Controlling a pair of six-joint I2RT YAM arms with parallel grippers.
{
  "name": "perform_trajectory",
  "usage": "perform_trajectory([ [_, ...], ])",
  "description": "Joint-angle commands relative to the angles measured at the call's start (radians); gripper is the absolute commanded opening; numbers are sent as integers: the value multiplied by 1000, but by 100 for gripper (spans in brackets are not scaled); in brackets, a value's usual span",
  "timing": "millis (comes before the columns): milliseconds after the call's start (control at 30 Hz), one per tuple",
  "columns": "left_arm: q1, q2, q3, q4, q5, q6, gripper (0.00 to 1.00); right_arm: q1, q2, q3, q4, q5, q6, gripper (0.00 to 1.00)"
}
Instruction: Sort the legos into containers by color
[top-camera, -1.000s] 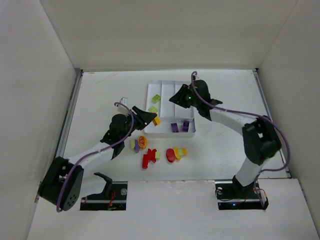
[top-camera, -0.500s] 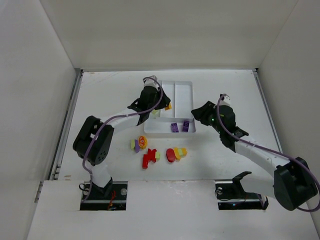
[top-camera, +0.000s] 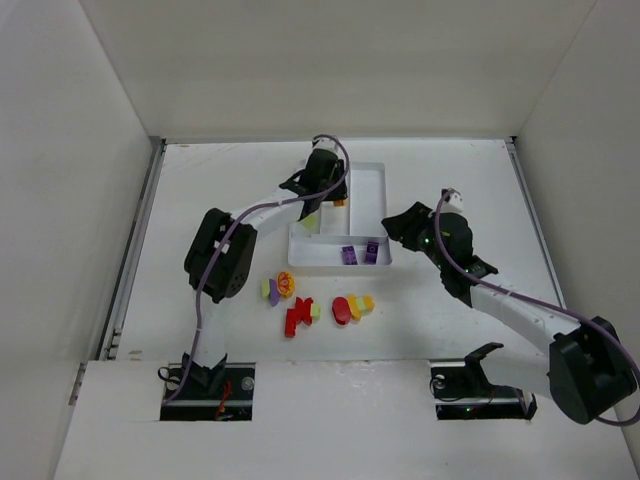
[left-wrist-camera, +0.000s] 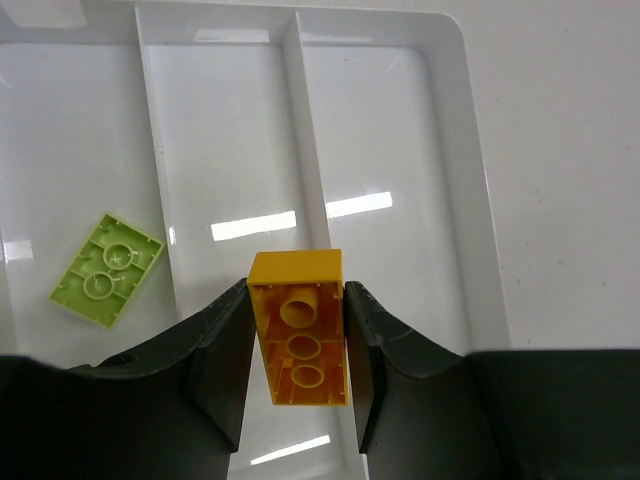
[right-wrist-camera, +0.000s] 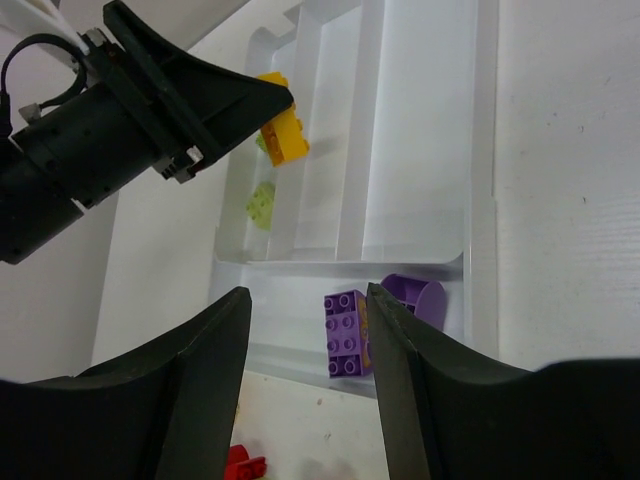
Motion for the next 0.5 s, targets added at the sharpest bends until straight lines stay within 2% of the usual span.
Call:
perform_trajectory([
  [0, 9, 21, 84, -63, -34, 55, 29, -1, -30, -5, 58, 12, -6, 56],
  [167, 8, 52, 128, -80, -43, 81, 32, -3, -32, -8, 58, 12, -6, 57],
  [467, 4, 23, 156, -91, -36, 82, 50, 2, -24, -5, 61, 12, -6, 58],
])
